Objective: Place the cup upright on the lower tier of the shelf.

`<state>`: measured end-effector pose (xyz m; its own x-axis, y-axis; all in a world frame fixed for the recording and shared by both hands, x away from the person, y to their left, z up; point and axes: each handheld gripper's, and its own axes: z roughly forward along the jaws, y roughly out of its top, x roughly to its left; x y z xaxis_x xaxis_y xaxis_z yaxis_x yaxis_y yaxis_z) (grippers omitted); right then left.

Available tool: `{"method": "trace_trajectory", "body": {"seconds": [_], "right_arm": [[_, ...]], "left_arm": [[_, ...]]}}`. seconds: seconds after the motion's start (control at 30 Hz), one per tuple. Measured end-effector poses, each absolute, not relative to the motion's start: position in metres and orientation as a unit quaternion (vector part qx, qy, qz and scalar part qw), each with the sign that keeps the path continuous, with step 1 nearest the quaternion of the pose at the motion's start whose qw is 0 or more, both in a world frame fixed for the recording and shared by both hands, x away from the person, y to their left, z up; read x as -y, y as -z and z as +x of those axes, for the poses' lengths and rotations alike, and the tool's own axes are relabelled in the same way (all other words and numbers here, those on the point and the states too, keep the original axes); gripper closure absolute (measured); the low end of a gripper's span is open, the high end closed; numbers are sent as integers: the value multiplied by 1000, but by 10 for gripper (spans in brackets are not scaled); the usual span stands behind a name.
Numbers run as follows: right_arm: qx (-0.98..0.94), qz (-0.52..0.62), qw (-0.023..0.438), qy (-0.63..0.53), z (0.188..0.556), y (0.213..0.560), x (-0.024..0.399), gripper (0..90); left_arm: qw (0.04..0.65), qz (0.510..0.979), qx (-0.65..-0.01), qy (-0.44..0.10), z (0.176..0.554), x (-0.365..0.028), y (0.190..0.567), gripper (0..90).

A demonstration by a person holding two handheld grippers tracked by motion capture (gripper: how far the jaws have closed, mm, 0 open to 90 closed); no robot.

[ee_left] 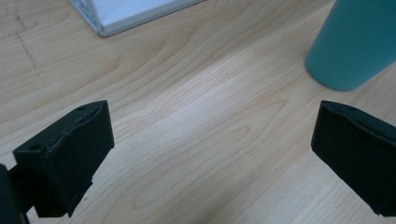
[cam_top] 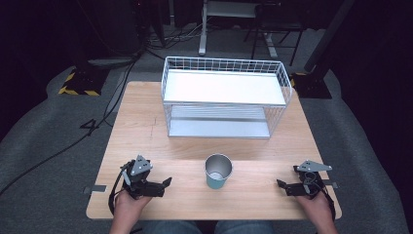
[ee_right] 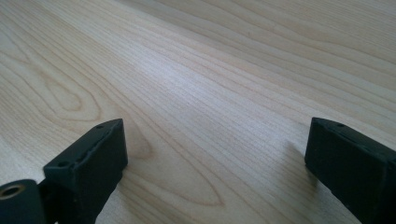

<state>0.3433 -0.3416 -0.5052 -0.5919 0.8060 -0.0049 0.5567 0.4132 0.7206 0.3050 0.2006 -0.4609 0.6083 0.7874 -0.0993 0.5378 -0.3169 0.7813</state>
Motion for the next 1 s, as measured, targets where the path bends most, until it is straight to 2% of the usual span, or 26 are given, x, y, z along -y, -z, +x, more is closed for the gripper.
{"method": "trace_trajectory", "body": {"seconds": [0.53,1.0], "right_arm": [[-821,415,179,-349,343,505,342,63],[-821,415,179,-349,343,505,342,64]], "left_arm": [[464,802,-360,-111,303,-158,455,3],[488,805,-322,-104,308,-110,465,3]]}}
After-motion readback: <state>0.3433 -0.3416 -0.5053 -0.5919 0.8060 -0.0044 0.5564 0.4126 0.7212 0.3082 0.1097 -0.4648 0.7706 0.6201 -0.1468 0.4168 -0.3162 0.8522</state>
